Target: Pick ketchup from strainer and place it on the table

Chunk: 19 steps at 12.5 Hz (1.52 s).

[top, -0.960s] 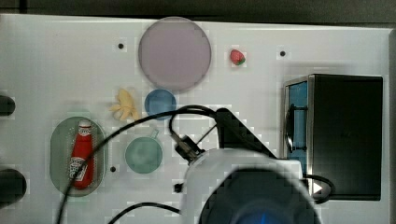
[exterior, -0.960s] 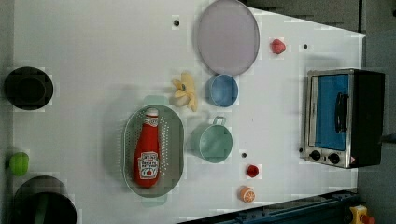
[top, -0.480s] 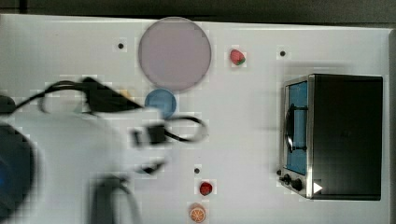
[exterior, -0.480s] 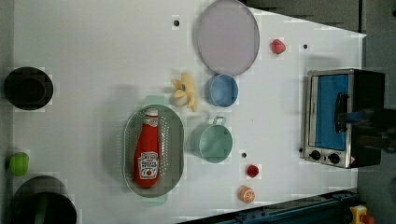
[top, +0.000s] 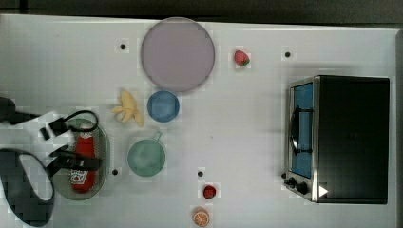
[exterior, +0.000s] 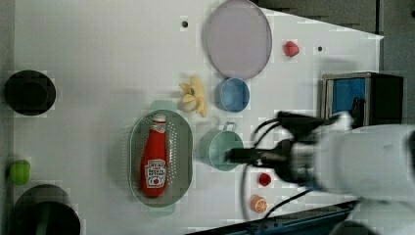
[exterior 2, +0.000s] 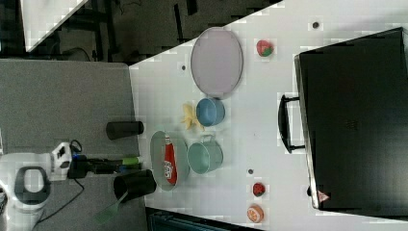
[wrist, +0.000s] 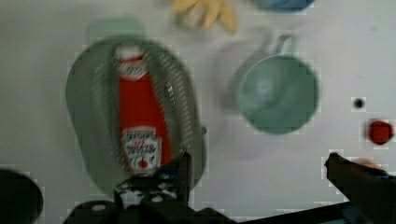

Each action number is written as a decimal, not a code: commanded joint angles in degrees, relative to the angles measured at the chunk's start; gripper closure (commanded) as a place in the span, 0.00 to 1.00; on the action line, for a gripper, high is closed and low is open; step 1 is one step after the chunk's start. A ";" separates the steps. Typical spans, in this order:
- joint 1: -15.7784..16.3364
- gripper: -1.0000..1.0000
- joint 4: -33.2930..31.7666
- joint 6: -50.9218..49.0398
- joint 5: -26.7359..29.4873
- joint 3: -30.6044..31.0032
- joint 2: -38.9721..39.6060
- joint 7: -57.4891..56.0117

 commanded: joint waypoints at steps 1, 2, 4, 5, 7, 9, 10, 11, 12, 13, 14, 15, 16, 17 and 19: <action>-0.20 0.00 -0.23 7.87 -0.44 2.82 1.90 3.13; -0.09 0.00 -1.27 10.98 -0.73 3.76 3.81 3.23; 0.35 0.00 -3.89 17.28 -2.04 4.37 7.25 3.31; 0.55 0.00 -5.38 20.56 -3.59 4.34 8.82 3.46; 0.81 0.00 -8.51 27.41 -7.14 4.28 11.94 5.42; 1.07 0.00 -10.89 34.38 -9.05 4.26 15.42 8.71; 1.25 0.00 -11.55 37.24 -10.05 4.21 17.35 9.57; 1.44 0.00 -11.85 39.52 -10.82 4.12 19.38 10.27; 1.61 0.00 -11.85 41.29 -11.17 4.03 21.46 11.17; 1.67 0.00 -11.83 42.62 -11.70 3.97 23.42 12.13; 1.72 0.00 -11.76 43.67 -12.28 3.92 25.23 12.92; 1.76 0.00 -11.59 44.60 -12.96 3.90 26.83 13.53; 1.85 0.00 -11.54 45.57 -13.52 3.84 28.23 14.06; 1.96 0.00 -11.52 46.07 -14.33 3.71 29.37 14.61; 2.59 0.00 -11.57 45.97 -15.95 2.70 31.09 15.58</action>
